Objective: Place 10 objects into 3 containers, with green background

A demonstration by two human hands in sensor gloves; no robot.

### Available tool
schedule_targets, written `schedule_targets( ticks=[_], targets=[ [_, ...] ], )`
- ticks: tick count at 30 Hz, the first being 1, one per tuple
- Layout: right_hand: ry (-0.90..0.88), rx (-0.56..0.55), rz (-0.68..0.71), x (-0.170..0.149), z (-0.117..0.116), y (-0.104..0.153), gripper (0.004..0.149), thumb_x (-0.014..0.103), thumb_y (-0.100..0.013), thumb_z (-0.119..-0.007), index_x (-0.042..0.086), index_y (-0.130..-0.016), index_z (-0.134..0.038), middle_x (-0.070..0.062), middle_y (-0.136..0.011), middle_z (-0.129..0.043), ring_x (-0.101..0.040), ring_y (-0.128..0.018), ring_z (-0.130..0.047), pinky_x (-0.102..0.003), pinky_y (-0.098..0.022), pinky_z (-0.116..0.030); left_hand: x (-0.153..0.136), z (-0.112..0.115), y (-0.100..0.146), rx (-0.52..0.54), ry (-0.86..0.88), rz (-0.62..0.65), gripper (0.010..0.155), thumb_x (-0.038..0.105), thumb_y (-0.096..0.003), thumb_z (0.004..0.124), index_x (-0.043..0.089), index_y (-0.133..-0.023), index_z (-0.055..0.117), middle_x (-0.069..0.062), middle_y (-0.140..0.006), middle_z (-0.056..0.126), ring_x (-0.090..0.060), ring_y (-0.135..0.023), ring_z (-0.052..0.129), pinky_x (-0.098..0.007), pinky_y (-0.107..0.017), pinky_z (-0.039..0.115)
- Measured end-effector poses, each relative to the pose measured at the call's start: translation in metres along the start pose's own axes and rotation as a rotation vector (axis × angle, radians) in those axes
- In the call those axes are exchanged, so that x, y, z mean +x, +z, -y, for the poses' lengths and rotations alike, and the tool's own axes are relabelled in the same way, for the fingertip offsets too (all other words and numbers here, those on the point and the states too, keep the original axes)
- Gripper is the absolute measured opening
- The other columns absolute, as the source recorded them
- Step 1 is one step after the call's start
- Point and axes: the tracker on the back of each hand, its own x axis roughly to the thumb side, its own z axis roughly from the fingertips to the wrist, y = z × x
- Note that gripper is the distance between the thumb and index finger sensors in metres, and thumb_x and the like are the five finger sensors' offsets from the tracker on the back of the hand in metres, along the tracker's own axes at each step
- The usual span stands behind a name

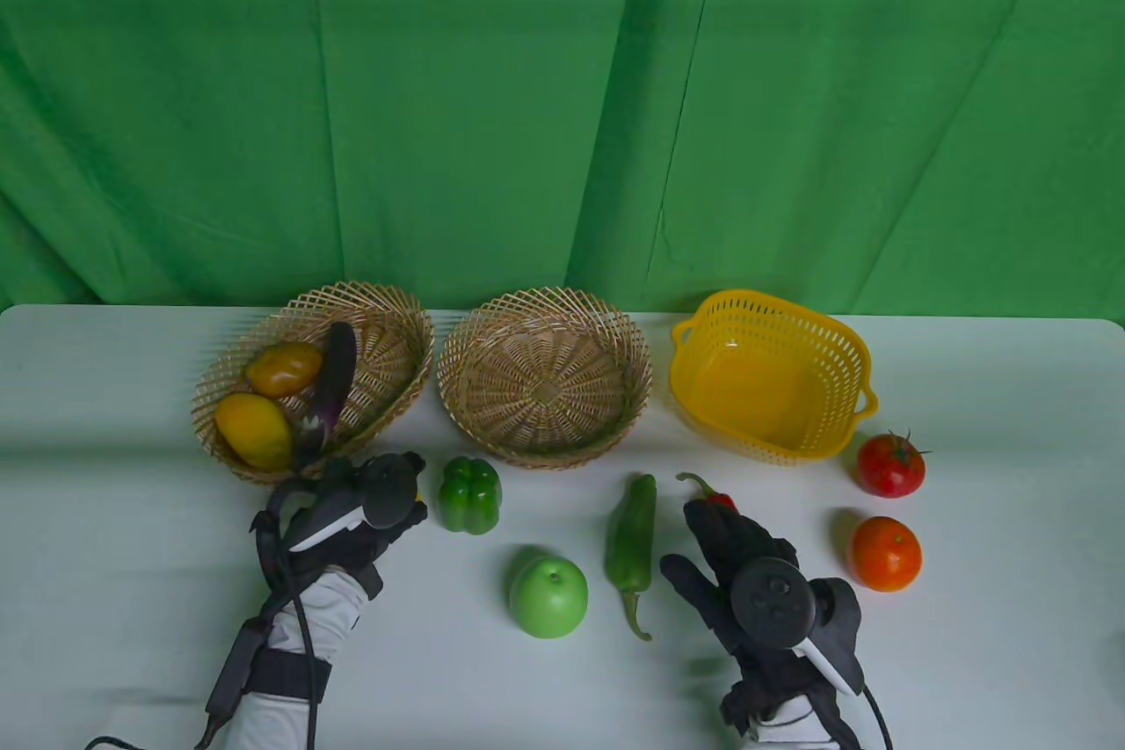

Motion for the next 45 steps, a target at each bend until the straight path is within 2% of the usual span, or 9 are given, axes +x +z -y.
schedule_targets(
  ticks=[12,22,28,38,45],
  targets=[
    [-0.013,-0.008,-0.003,-0.002,0.001,0.001,0.077,0.069,-0.053,-0.051,0.025,-0.116,-0.05,-0.015,-0.119,-0.06,-0.047,-0.106,-0.061,-0.073,-0.075,-0.044,-0.014,-0.051,0.016,0.156,0.089,-0.023,0.067,0.052,-0.0526,0.074,0.03,-0.113,0.054,-0.013,-0.109,0.075,-0.028,-0.084,0.09,-0.043,-0.058,0.081],
    [-0.006,-0.017,-0.012,-0.004,0.003,0.002,0.077,0.069,-0.053,-0.051,0.025,-0.116,-0.05,-0.016,-0.119,-0.06,-0.047,-0.106,-0.061,-0.073,-0.075,-0.044,-0.06,-0.078,0.015,0.258,0.086,-0.201,0.067,0.052,-0.0524,0.074,0.03,-0.113,0.055,-0.013,-0.109,0.075,-0.027,-0.084,0.09,-0.043,-0.059,0.081],
    [0.004,-0.019,-0.028,-0.007,0.004,0.001,0.077,0.069,-0.053,-0.051,0.024,-0.116,-0.05,-0.016,-0.119,-0.06,-0.047,-0.106,-0.061,-0.073,-0.075,-0.044,-0.085,-0.074,0.008,0.252,0.082,-0.304,0.067,0.052,-0.0522,0.074,0.031,-0.113,0.055,-0.012,-0.109,0.076,-0.027,-0.084,0.09,-0.043,-0.059,0.081],
    [0.03,-0.015,-0.053,-0.011,0.002,0.0,0.077,0.069,-0.053,-0.051,0.025,-0.116,-0.05,-0.016,-0.119,-0.06,-0.047,-0.106,-0.061,-0.074,-0.075,-0.044,-0.109,-0.045,-0.019,0.144,0.002,-0.451,0.067,0.052,-0.0519,0.074,0.032,-0.112,0.054,-0.011,-0.109,0.075,-0.026,-0.085,0.089,-0.043,-0.06,0.081],
    [0.045,-0.002,-0.07,-0.015,-0.001,-0.003,0.077,0.069,-0.053,-0.051,0.025,-0.116,-0.05,-0.016,-0.119,-0.06,-0.047,-0.106,-0.061,-0.073,-0.075,-0.044,-0.122,-0.028,-0.024,0.12,0.041,-0.505,0.067,0.054,-0.0513,0.074,0.033,-0.112,0.055,-0.01,-0.109,0.076,-0.025,-0.084,0.09,-0.043,-0.059,0.081]
  ],
)
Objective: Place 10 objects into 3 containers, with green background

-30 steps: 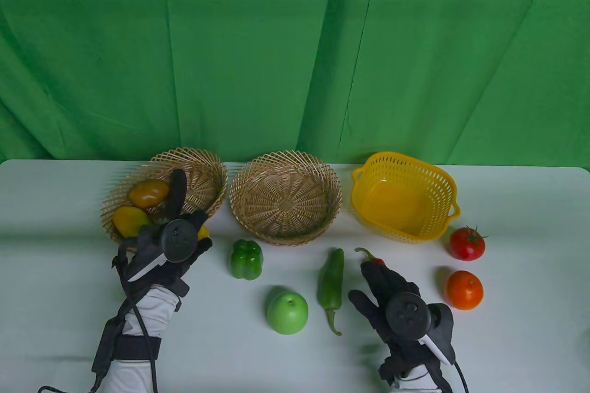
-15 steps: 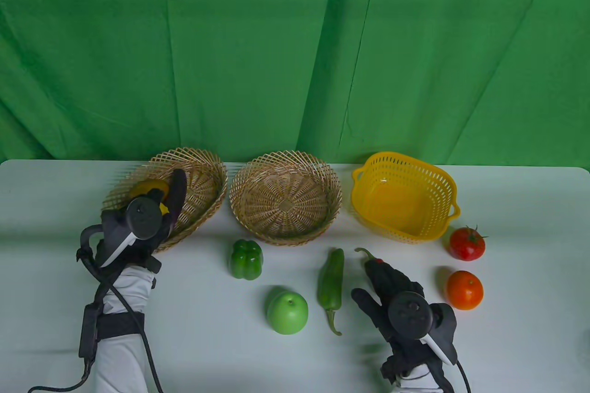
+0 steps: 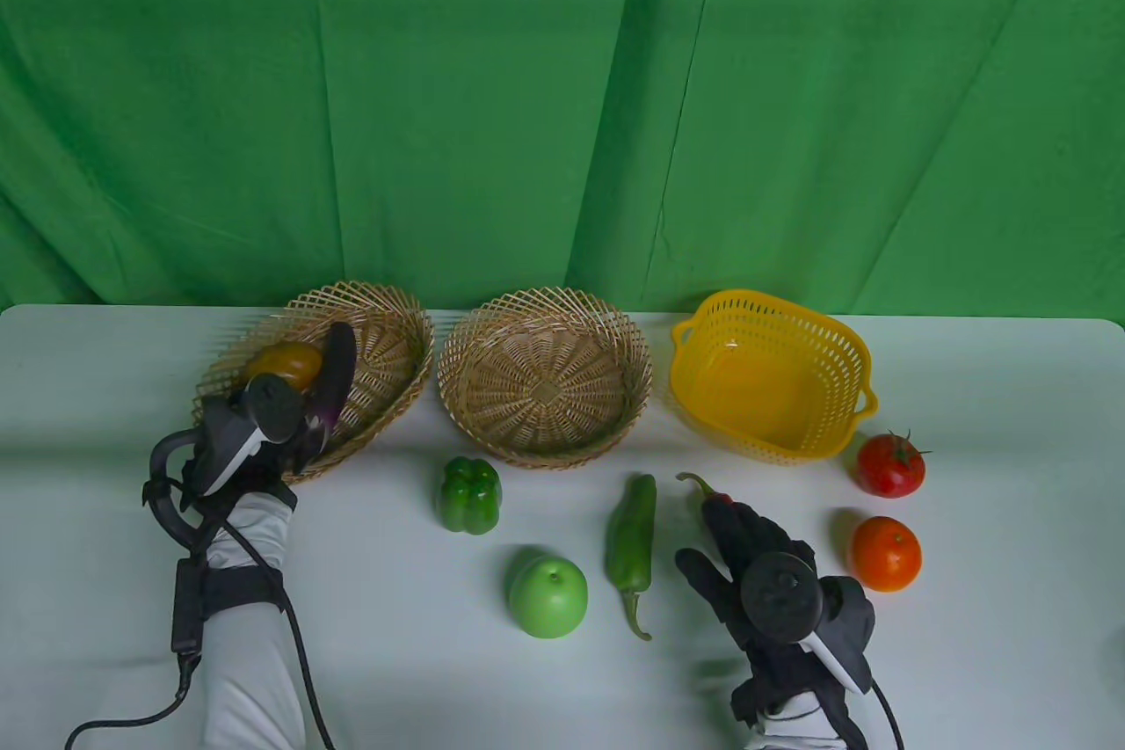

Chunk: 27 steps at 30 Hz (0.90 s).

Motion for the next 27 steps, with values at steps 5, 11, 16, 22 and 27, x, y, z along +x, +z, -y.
schedule_targets(
  ticks=[5,11,16,22,27],
  targets=[
    [0.004,0.007,0.0,0.001,-0.001,0.0,0.077,0.069,-0.053,-0.051,0.025,-0.116,-0.05,-0.016,-0.12,-0.06,-0.047,-0.105,-0.061,-0.074,-0.075,-0.044,-0.008,0.003,0.001,-0.026,-0.006,-0.03,0.066,0.055,-0.0534,0.069,0.033,-0.114,0.053,-0.009,-0.113,0.072,-0.028,-0.092,0.087,-0.048,-0.062,0.078],
    [0.0,0.003,0.003,0.0,-0.001,0.0,0.077,0.069,-0.053,-0.051,0.025,-0.116,-0.05,-0.016,-0.119,-0.06,-0.047,-0.106,-0.061,-0.074,-0.075,-0.044,-0.01,-0.008,0.007,0.018,0.023,-0.028,0.066,0.057,-0.0541,0.066,0.034,-0.114,0.053,-0.01,-0.115,0.069,-0.031,-0.097,0.083,-0.052,-0.064,0.075],
    [-0.007,0.002,0.006,0.001,-0.001,0.0,0.077,0.069,-0.053,-0.051,0.025,-0.116,-0.05,-0.016,-0.119,-0.061,-0.047,-0.106,-0.061,-0.074,-0.075,-0.044,-0.007,-0.019,0.016,0.046,0.056,0.011,0.065,0.057,-0.0547,0.065,0.033,-0.114,0.053,-0.011,-0.116,0.068,-0.033,-0.098,0.082,-0.053,-0.064,0.075],
    [-0.018,0.005,0.013,0.001,-0.002,0.0,0.077,0.069,-0.053,-0.051,0.025,-0.116,-0.05,-0.016,-0.119,-0.06,-0.047,-0.106,-0.061,-0.073,-0.075,-0.044,0.001,-0.031,0.029,0.082,0.127,0.09,0.066,0.057,-0.0554,0.064,0.031,-0.115,0.053,-0.012,-0.115,0.068,-0.035,-0.098,0.081,-0.054,-0.063,0.074],
    [-0.026,0.011,0.016,0.002,-0.002,0.0,0.077,0.069,-0.053,-0.051,0.025,-0.116,-0.05,-0.016,-0.119,-0.06,-0.047,-0.105,-0.061,-0.073,-0.075,-0.044,0.013,-0.038,0.043,0.117,0.157,0.169,0.066,0.057,-0.0555,0.064,0.031,-0.115,0.053,-0.013,-0.116,0.068,-0.035,-0.098,0.081,-0.054,-0.063,0.074]
  ],
)
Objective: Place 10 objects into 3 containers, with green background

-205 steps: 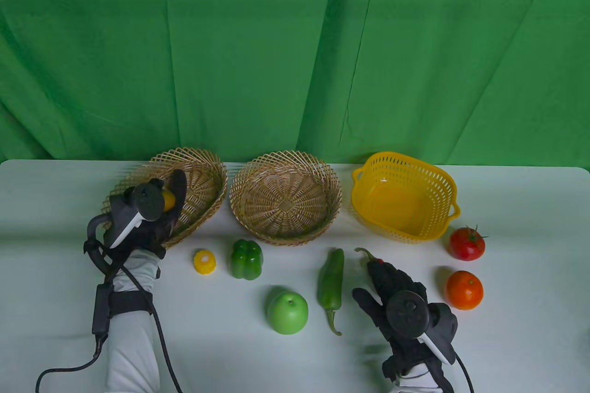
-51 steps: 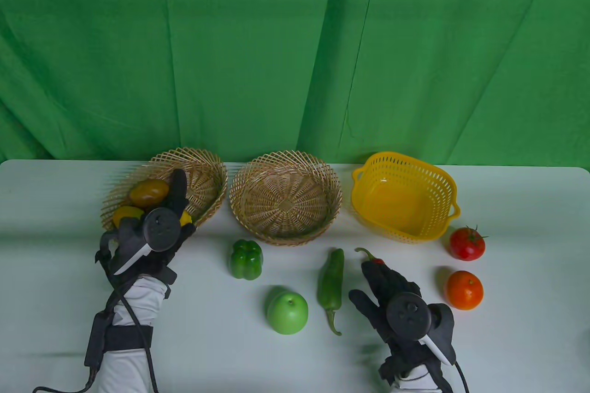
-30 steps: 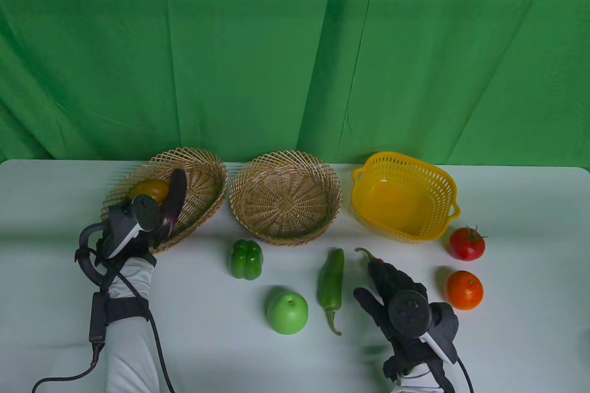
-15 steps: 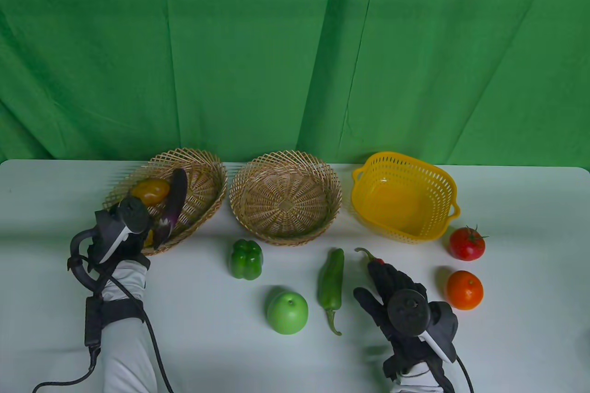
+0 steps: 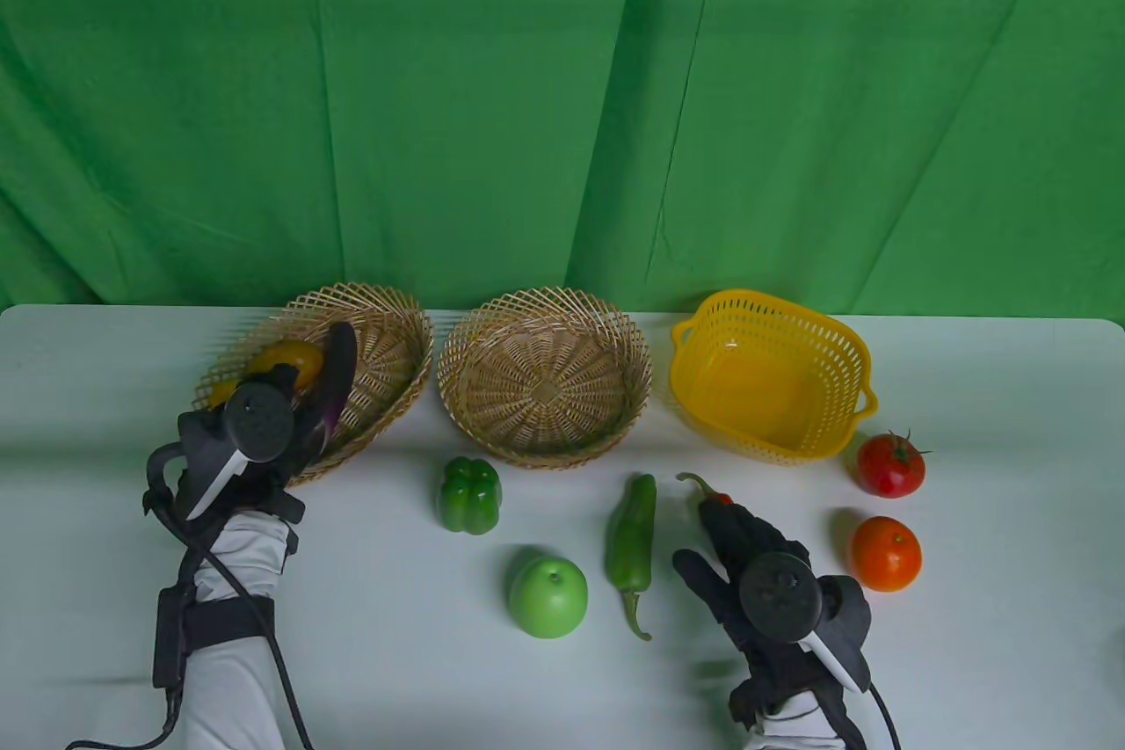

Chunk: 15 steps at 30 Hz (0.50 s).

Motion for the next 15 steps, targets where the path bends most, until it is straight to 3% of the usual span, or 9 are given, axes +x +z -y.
schedule_targets(
  ticks=[7,15],
  targets=[
    [-0.006,0.0,0.009,0.001,0.0,0.0,0.077,0.069,-0.053,-0.051,0.025,-0.116,-0.05,-0.016,-0.119,-0.06,-0.047,-0.106,-0.061,-0.073,-0.075,-0.044,0.029,-0.005,0.015,0.038,0.025,0.133,0.066,0.058,-0.0557,0.063,0.031,-0.115,0.053,-0.013,-0.116,0.068,-0.036,-0.098,0.08,-0.056,-0.064,0.072],
    [-0.012,-0.001,0.017,0.002,-0.001,0.0,0.077,0.07,-0.053,-0.051,0.025,-0.116,-0.05,-0.016,-0.119,-0.06,-0.047,-0.105,-0.061,-0.073,-0.075,-0.044,0.065,0.008,0.031,0.045,0.101,0.283,0.066,0.058,-0.056,0.063,0.03,-0.115,0.053,-0.014,-0.116,0.067,-0.037,-0.099,0.08,-0.057,-0.064,0.072]
  ],
)
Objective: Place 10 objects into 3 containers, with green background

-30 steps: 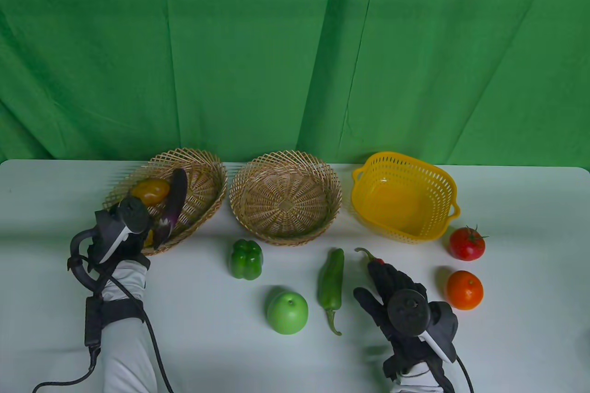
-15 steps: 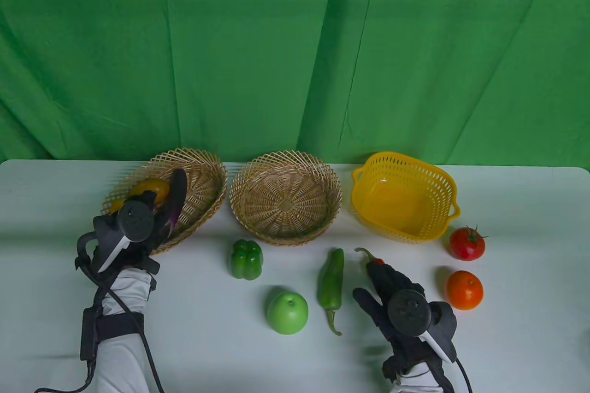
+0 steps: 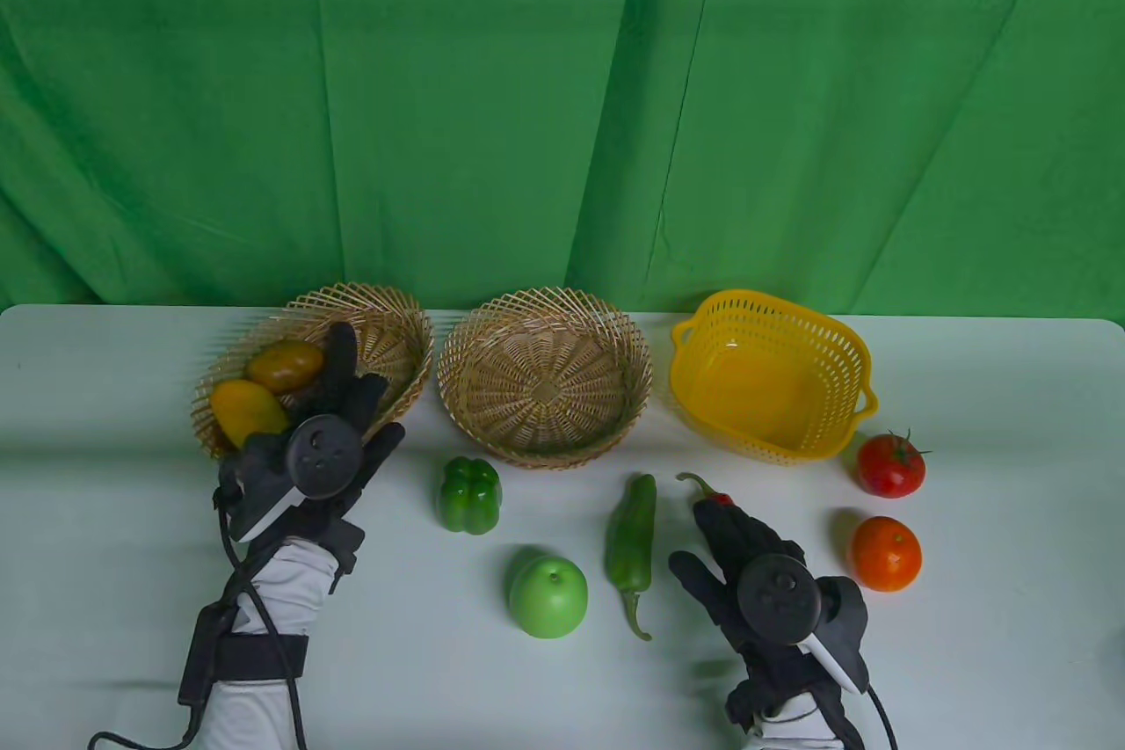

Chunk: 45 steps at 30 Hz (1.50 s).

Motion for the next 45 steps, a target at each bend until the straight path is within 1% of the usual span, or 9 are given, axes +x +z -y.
schedule_targets(
  ticks=[7,16,19,24,30,32,37,41,45],
  targets=[
    [-0.004,0.0,0.007,0.0,-0.001,0.0,0.077,0.07,-0.053,-0.051,0.025,-0.116,-0.05,-0.016,-0.119,-0.061,-0.047,-0.106,-0.061,-0.073,-0.075,-0.044,0.024,0.027,0.003,-0.047,0.045,0.077,0.068,0.059,-0.0562,0.062,0.03,-0.116,0.051,-0.015,-0.117,0.065,-0.039,-0.1,0.078,-0.058,-0.065,0.071],
    [0.0,-0.003,0.006,0.001,-0.001,0.0,0.077,0.069,-0.053,-0.051,0.025,-0.116,-0.05,-0.015,-0.119,-0.061,-0.047,-0.105,-0.061,-0.073,-0.075,-0.044,0.042,0.077,-0.003,-0.182,0.017,0.098,0.071,0.061,-0.056,0.061,0.03,-0.118,0.045,-0.018,-0.12,0.058,-0.043,-0.103,0.071,-0.061,-0.065,0.068],
    [0.0,-0.004,0.003,0.0,-0.001,0.0,0.077,0.069,-0.053,-0.051,0.025,-0.116,-0.05,-0.016,-0.119,-0.061,-0.047,-0.105,-0.061,-0.073,-0.075,-0.044,0.044,0.093,-0.004,-0.255,0.02,0.089,0.076,0.063,-0.056,0.059,0.03,-0.12,0.037,-0.021,-0.123,0.048,-0.049,-0.106,0.064,-0.063,-0.066,0.066],
    [0.002,-0.001,-0.001,0.0,0.0,0.0,0.077,0.069,-0.053,-0.051,0.025,-0.116,-0.05,-0.016,-0.119,-0.061,-0.047,-0.105,-0.061,-0.073,-0.075,-0.044,0.047,0.113,-0.006,-0.323,0.033,0.085,0.083,0.068,-0.055,0.056,0.032,-0.12,0.018,-0.027,-0.124,0.026,-0.06,-0.109,0.047,-0.069,-0.067,0.06],
    [0.008,0.003,-0.008,-0.001,0.0,0.0,0.077,0.069,-0.053,-0.051,0.025,-0.116,-0.05,-0.016,-0.119,-0.061,-0.047,-0.105,-0.061,-0.073,-0.075,-0.044,0.044,0.129,-0.007,-0.364,0.02,0.072,0.087,0.069,-0.0541,0.057,0.031,-0.118,0.012,-0.029,-0.123,0.018,-0.063,-0.108,0.044,-0.069,-0.067,0.06],
    [0.009,0.004,-0.01,-0.001,0.0,0.0,0.077,0.069,-0.053,-0.051,0.025,-0.116,-0.05,-0.016,-0.119,-0.061,-0.047,-0.105,-0.061,-0.073,-0.075,-0.044,0.043,0.133,-0.007,-0.362,0.025,0.074,0.089,0.07,-0.0538,0.058,0.031,-0.117,0.01,-0.029,-0.121,0.016,-0.063,-0.107,0.047,-0.067,-0.067,0.063],
    [0.019,0.011,-0.016,-0.001,0.0,0.0,0.077,0.069,-0.053,-0.051,0.025,-0.116,-0.05,-0.016,-0.119,-0.061,-0.047,-0.105,-0.061,-0.073,-0.075,-0.044,0.043,0.136,-0.006,-0.306,0.062,0.06,0.088,0.068,-0.0516,0.065,0.031,-0.118,0.02,-0.029,-0.121,0.028,-0.061,-0.101,0.061,-0.06,-0.063,0.072],
    [0.022,0.014,-0.018,-0.001,0.0,0.0,0.077,0.069,-0.053,-0.051,0.025,-0.116,-0.05,-0.016,-0.119,-0.061,-0.047,-0.105,-0.062,-0.073,-0.075,-0.044,0.045,0.137,-0.005,-0.273,0.044,0.063,0.088,0.066,-0.0505,0.069,0.029,-0.117,0.025,-0.031,-0.117,0.038,-0.055,-0.094,0.077,-0.05,-0.059,0.081],
    [0.022,0.015,-0.016,0.0,0.0,-0.001,0.077,0.069,-0.053,-0.051,0.025,-0.116,-0.05,-0.016,-0.119,-0.061,-0.047,-0.105,-0.061,-0.074,-0.075,-0.044,0.048,0.137,-0.004,-0.261,0.003,0.053,0.088,0.065,-0.0503,0.07,0.027,-0.116,0.026,-0.032,-0.115,0.044,-0.053,-0.091,0.082,-0.048,-0.056,0.085]
  ],
)
